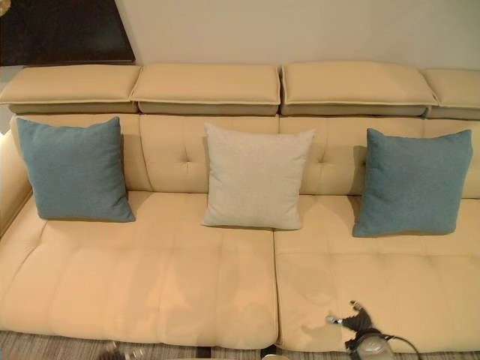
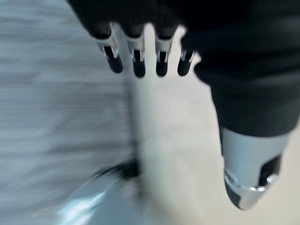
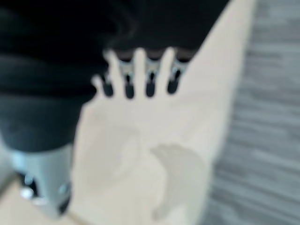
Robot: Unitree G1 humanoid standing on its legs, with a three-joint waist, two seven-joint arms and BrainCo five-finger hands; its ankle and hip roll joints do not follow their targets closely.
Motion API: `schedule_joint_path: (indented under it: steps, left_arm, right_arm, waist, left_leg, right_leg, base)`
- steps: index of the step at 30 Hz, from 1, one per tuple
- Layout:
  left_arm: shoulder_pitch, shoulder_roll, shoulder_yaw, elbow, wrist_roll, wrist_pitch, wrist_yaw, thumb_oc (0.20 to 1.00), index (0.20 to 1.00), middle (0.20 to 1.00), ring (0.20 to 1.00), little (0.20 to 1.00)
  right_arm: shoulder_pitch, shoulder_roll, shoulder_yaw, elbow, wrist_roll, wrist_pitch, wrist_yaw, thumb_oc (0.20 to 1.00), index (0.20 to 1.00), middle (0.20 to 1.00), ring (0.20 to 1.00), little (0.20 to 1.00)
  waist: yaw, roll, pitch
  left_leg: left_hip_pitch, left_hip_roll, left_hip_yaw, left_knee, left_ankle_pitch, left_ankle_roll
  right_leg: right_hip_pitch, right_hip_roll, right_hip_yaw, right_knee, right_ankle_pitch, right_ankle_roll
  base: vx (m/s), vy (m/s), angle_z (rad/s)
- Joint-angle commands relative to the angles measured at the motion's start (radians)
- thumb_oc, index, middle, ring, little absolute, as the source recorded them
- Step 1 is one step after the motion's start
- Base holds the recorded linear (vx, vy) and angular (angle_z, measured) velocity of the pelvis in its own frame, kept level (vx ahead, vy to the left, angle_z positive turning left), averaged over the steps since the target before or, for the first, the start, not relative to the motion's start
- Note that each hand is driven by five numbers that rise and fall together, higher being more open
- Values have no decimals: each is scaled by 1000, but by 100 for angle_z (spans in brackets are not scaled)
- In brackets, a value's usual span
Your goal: Pick up all the scattered cushions and arrange them neatly on the sofa.
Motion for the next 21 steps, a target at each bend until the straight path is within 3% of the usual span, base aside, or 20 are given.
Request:
schedule_joint_path:
  steps: [1,4,11,15,17,19,20,21]
  left_arm:
    - [-65,86,-4,-24,59,-2,28,1000,1000,1000,1000,1000]
    - [-63,71,-19,8,78,7,27,1000,1000,1000,1000,1000]
    - [-100,86,-27,-7,43,8,34,1000,1000,1000,1000,1000]
    - [-152,94,-58,-18,23,9,41,1000,1000,1000,1000,1000]
    - [-165,93,-67,-18,24,12,39,1000,1000,1000,1000,1000]
    - [-183,89,-74,-17,29,15,33,1000,1000,1000,1000,1000]
    - [-184,83,-76,-9,35,15,28,1000,1000,1000,1000,1000]
    - [-183,81,-77,-7,33,13,27,1000,1000,1000,1000,1000]
  right_arm:
    - [-52,-25,35,30,-30,0,-18,1000,1000,1000,1000,1000]
    - [-49,14,49,140,-38,21,-17,1000,1000,1000,1000,1000]
    - [-42,21,42,195,-1,36,-17,1000,1000,1000,1000,1000]
    - [-56,22,42,204,26,40,-26,1000,1000,1000,1000,1000]
    - [-58,21,44,210,25,43,-25,1000,1000,1000,1000,1000]
    - [-61,19,40,216,27,48,-24,1000,1000,1000,1000,1000]
    - [-66,13,39,214,23,47,-24,1000,1000,1000,1000,1000]
    - [-68,12,38,212,24,48,-22,1000,1000,1000,1000,1000]
  waist:
    - [13,-59,3]
    - [15,-61,-5]
    - [8,-60,16]
    - [-1,-71,41]
    - [-7,-73,46]
    - [-20,-83,49]
    - [-22,-78,54]
    - [-27,-73,48]
  left_leg:
    - [49,-18,70,48,-76,-30]
    - [72,-14,70,33,-74,-32]
    - [66,-1,54,71,-75,-35]
    - [-14,14,40,129,-57,-52]
    - [-25,17,51,159,-72,-49]
    - [-21,8,81,229,-131,-39]
    - [-1,-17,52,293,-167,-43]
    - [13,-27,30,272,-168,-44]
  right_leg:
    - [45,-9,14,35,-49,64]
    - [69,-4,11,26,-55,62]
    - [76,13,25,53,-85,43]
    - [61,15,16,44,-91,31]
    - [52,11,9,47,-87,31]
    - [27,-10,-1,54,-71,32]
    - [16,-10,13,61,-57,28]
    - [2,-9,20,65,-52,28]
  base:
    - [-38,-16,-2]
    - [-19,-12,-2]
    - [-79,-54,1]
    - [-179,-39,21]
    - [-172,0,55]
    - [-180,83,41]
    - [-156,180,7]
    - [-122,204,0]
